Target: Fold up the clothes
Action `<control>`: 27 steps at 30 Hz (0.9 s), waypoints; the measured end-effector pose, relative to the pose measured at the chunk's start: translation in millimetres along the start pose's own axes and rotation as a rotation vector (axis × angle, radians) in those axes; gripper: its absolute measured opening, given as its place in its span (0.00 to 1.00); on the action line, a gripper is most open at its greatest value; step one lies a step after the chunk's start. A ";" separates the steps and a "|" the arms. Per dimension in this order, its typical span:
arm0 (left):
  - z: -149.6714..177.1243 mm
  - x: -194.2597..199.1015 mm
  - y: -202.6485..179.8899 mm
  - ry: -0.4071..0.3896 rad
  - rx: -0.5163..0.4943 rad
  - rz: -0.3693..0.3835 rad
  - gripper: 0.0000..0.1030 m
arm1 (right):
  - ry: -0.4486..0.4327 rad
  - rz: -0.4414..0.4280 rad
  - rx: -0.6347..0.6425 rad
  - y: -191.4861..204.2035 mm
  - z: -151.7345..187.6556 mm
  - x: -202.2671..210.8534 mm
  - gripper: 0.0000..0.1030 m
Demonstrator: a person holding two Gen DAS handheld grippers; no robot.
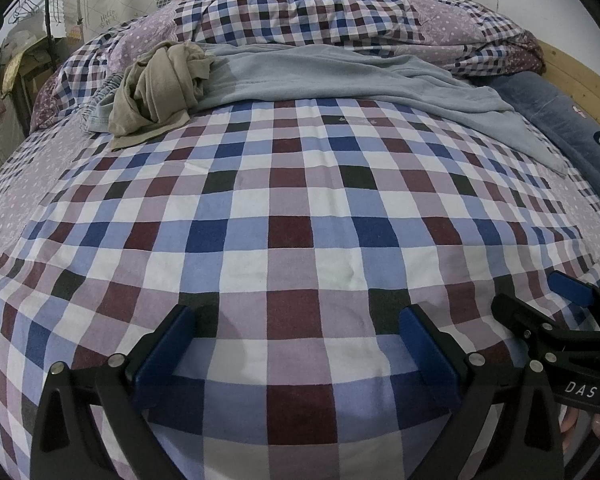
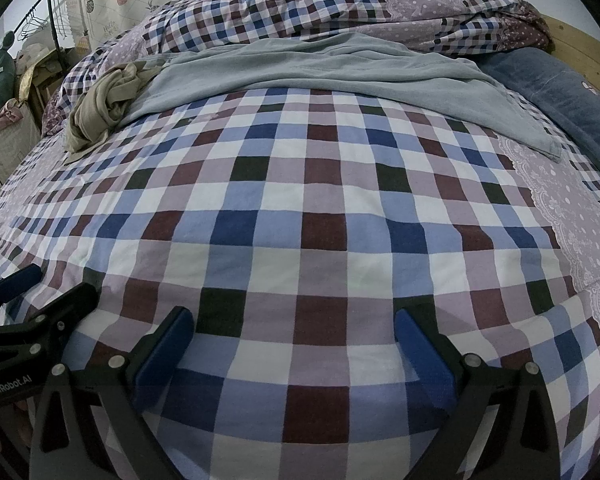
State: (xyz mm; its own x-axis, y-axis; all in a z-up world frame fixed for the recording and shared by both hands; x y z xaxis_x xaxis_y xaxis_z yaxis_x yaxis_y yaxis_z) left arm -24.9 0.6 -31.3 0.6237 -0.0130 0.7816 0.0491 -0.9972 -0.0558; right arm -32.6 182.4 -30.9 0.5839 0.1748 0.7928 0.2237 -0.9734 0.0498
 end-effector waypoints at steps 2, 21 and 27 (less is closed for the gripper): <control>0.0 0.0 -0.1 0.000 0.000 -0.001 1.00 | 0.000 0.000 0.000 0.0 0.0 0.0 1.00; -0.1 0.3 0.3 0.000 -0.004 -0.008 1.00 | 0.000 0.000 0.000 -1.0 -0.3 -0.5 1.00; 0.5 1.6 0.3 0.001 -0.004 -0.010 1.00 | 0.000 0.000 0.000 -0.9 0.0 -0.3 1.00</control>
State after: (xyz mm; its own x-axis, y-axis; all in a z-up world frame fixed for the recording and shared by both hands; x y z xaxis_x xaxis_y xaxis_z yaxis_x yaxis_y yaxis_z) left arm -23.5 0.3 -30.4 0.6225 -0.0029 0.7826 0.0525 -0.9976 -0.0454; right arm -33.0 183.1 -31.1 0.5836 0.1748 0.7930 0.2237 -0.9734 0.0499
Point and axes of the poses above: each gripper's, at about its wrist camera, not at the fingertips, and x roughly against the way its jaws point, y to its left, z to its underside, the point moved 4 cm from there along -x, roughly the way its jaws point, and after that the axes turned 2 degrees about x, right-handed, at the moved point
